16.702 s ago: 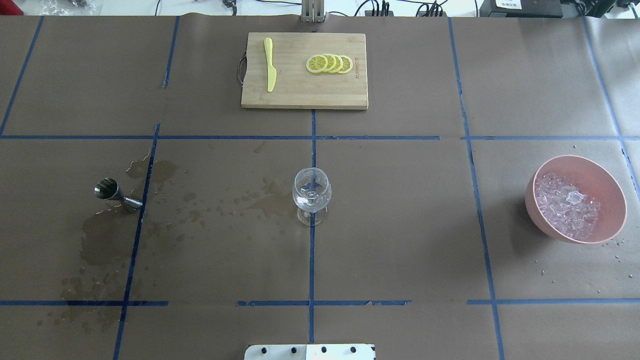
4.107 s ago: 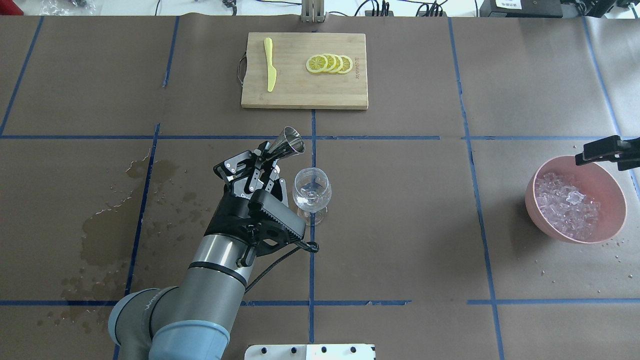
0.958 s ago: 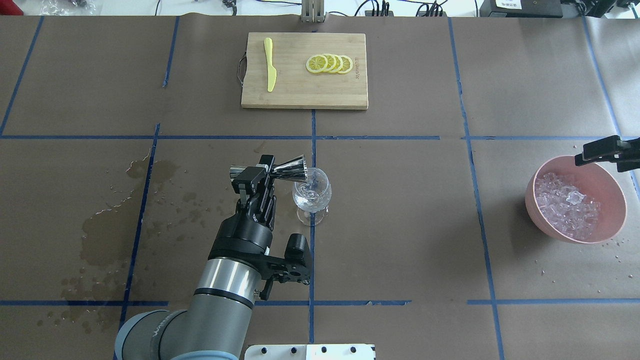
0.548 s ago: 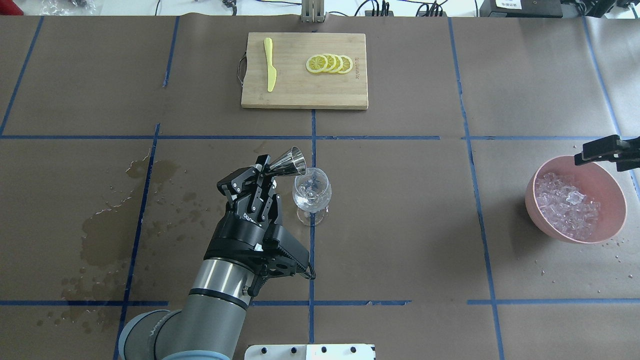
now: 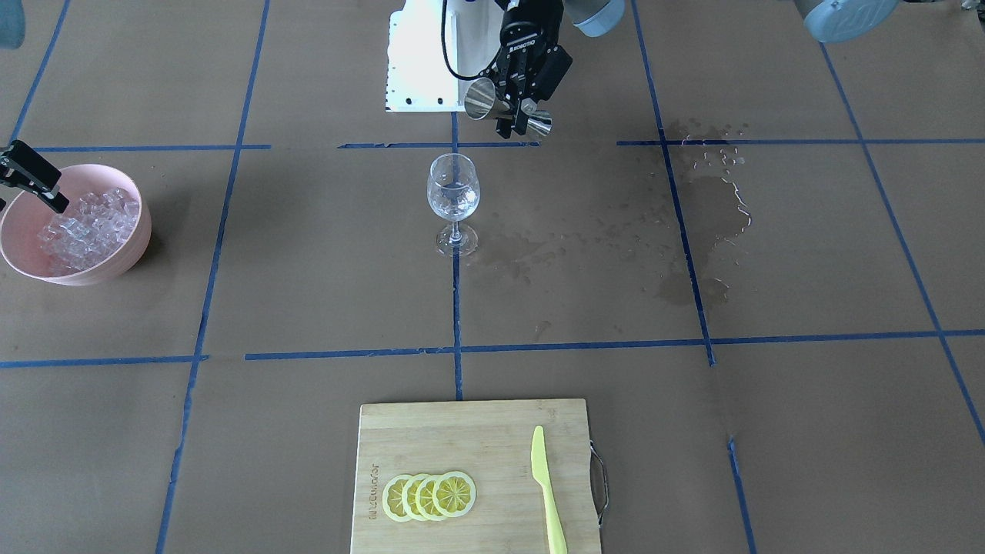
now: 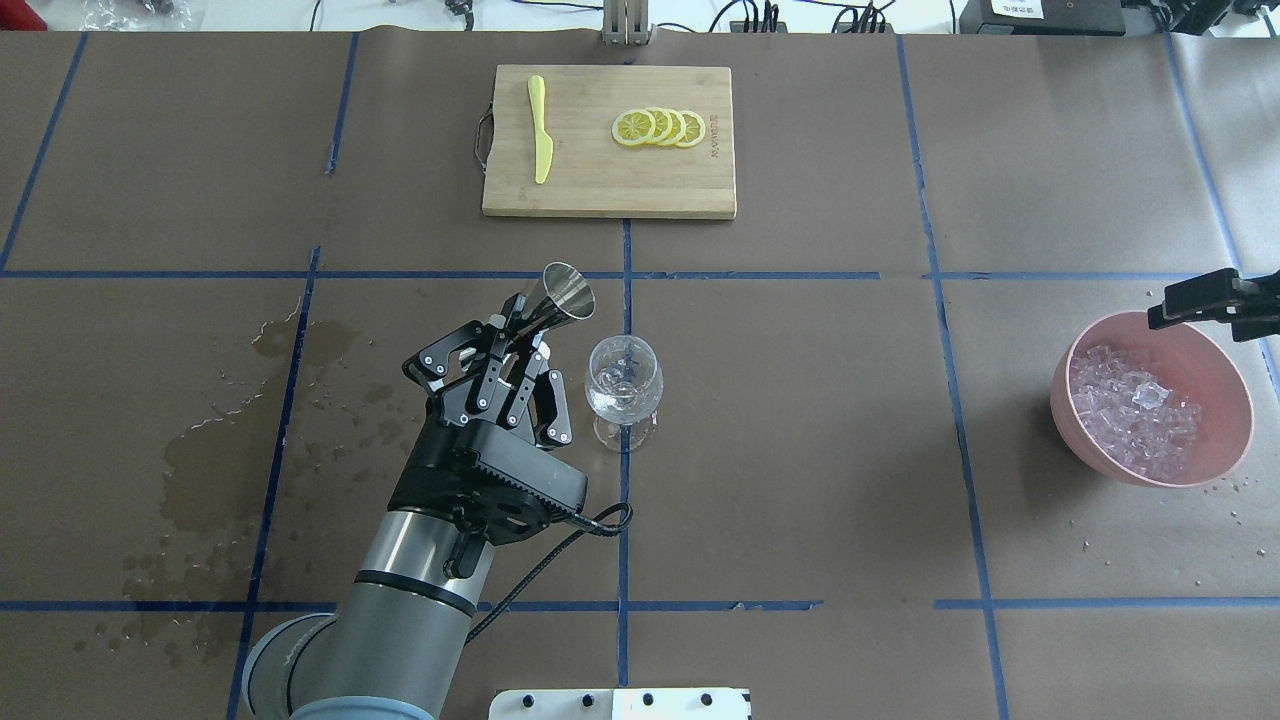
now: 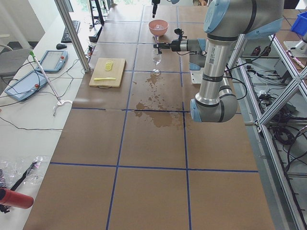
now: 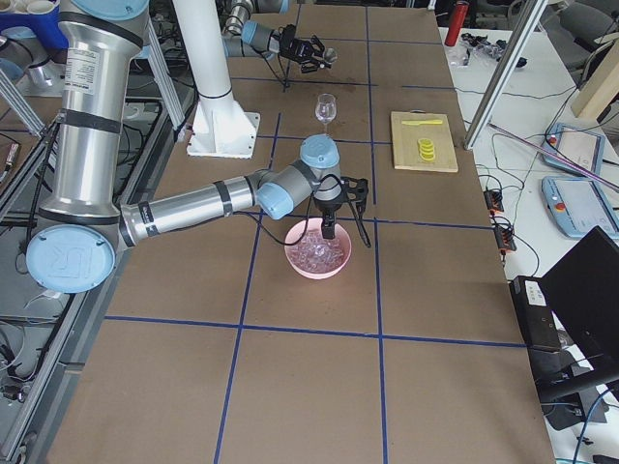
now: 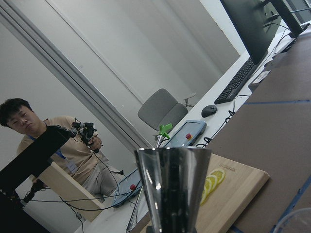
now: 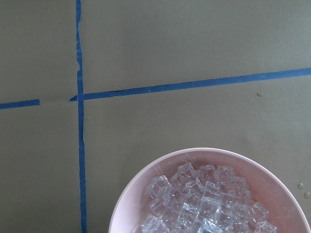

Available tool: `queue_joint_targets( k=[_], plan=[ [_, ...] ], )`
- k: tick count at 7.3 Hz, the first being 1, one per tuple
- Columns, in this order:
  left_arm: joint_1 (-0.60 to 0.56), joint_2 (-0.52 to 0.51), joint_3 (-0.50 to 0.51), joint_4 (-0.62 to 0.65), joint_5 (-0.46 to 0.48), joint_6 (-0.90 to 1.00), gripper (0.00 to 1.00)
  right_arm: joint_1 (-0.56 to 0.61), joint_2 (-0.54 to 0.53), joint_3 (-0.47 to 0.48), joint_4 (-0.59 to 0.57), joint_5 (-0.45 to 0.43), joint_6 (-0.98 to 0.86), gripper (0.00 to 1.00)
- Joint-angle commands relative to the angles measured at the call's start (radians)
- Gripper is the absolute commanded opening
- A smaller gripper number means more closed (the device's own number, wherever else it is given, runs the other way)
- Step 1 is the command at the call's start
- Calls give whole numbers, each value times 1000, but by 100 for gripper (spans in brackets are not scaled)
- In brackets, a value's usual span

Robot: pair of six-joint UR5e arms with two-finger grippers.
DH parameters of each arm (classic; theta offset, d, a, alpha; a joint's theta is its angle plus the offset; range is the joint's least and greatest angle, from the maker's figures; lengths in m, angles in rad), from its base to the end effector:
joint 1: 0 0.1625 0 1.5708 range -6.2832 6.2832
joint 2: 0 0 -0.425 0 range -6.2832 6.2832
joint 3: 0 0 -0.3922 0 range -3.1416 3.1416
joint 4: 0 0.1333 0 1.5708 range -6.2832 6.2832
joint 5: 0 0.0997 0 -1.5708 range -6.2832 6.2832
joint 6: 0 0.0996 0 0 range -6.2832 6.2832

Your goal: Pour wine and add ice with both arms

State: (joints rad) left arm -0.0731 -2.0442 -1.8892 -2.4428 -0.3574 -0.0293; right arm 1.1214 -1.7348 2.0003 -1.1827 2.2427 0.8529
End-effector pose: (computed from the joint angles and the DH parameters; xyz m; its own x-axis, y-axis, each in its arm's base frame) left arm 0.4769 -0.2621 0.1592 0.9527 0.2809 -0.1161 0.1206 0.0014 0.9927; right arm -0.1250 -0.4233 0.4802 0.6153 0.0907 0.7830 -0.1802 0.9832 0.0278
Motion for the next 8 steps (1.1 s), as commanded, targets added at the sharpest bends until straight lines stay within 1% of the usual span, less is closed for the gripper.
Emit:
queue_joint_targets(
  k=[1,2,3,4,5,6,7,8],
  plan=[
    [-10,13,-1,-82,0,-29,0,0,4,0,0,-2,0,100],
    [-14,48,-1,-164,-14,-33,0,-2,6,0,0,-2,0,100],
    [-14,94,-1,-279,-59,-34,0,-2,8,0,0,-2,0,100],
    [-14,129,-1,-315,-60,-46,0,-2,8,-2,0,-2,0,100],
    [-14,154,-2,-318,-58,-87,0,-3,8,-2,0,-2,0,100],
    [-16,162,-16,-343,-61,-201,0,-5,8,-2,0,-2,0,100],
    [-13,239,-19,-513,-64,-293,0,-5,8,-2,0,-2,0,100],
    [-8,359,-7,-662,-66,-296,0,-5,8,-5,0,-3,0,100]
  ],
)
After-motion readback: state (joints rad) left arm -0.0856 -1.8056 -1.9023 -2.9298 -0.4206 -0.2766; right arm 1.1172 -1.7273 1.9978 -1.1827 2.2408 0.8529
